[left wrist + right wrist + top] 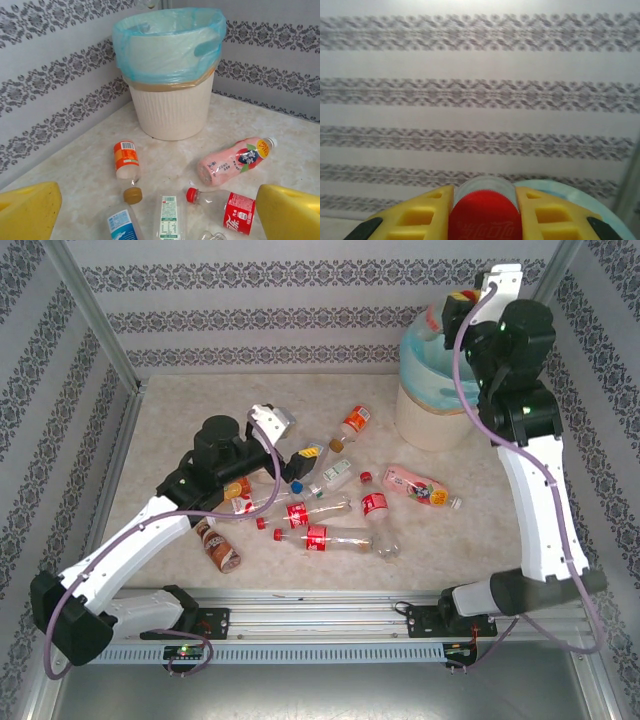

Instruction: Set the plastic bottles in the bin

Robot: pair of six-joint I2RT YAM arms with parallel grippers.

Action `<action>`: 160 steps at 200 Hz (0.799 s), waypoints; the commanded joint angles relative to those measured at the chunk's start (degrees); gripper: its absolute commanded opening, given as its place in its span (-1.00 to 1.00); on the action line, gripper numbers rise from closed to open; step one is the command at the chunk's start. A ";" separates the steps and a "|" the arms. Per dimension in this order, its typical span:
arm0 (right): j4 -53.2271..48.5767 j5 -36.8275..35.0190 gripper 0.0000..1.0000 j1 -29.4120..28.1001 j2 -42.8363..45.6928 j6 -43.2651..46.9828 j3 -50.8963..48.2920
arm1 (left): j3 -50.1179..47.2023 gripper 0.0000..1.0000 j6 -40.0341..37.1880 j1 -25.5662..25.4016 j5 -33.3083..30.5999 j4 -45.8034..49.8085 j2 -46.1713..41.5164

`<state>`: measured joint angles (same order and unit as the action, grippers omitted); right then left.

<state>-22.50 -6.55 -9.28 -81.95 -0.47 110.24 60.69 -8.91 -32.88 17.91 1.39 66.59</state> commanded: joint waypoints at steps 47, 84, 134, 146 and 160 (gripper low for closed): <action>-10.83 -0.87 -1.00 5.94 -11.45 -0.16 10.13 | -3.47 1.00 6.83 0.28 5.78 -10.91 2.97; -15.08 1.88 -1.00 6.86 -19.53 -2.14 13.46 | -6.25 1.00 19.99 0.18 15.13 -27.23 7.58; -19.01 4.72 -1.00 7.76 -29.00 -4.15 17.14 | 1.69 0.94 26.09 -1.37 18.30 -29.78 14.32; -20.87 5.95 -1.00 8.15 -31.50 -4.28 19.05 | 2.31 0.94 24.82 -1.87 18.29 -28.13 14.62; -22.93 7.30 -1.00 8.62 -34.30 -4.33 21.31 | 1.63 0.94 23.82 -2.42 18.01 -27.37 14.57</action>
<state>-41.39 -2.39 -1.96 -113.16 -3.33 126.52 60.71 14.17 -34.09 33.91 -22.39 81.41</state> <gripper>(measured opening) 0.282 0.969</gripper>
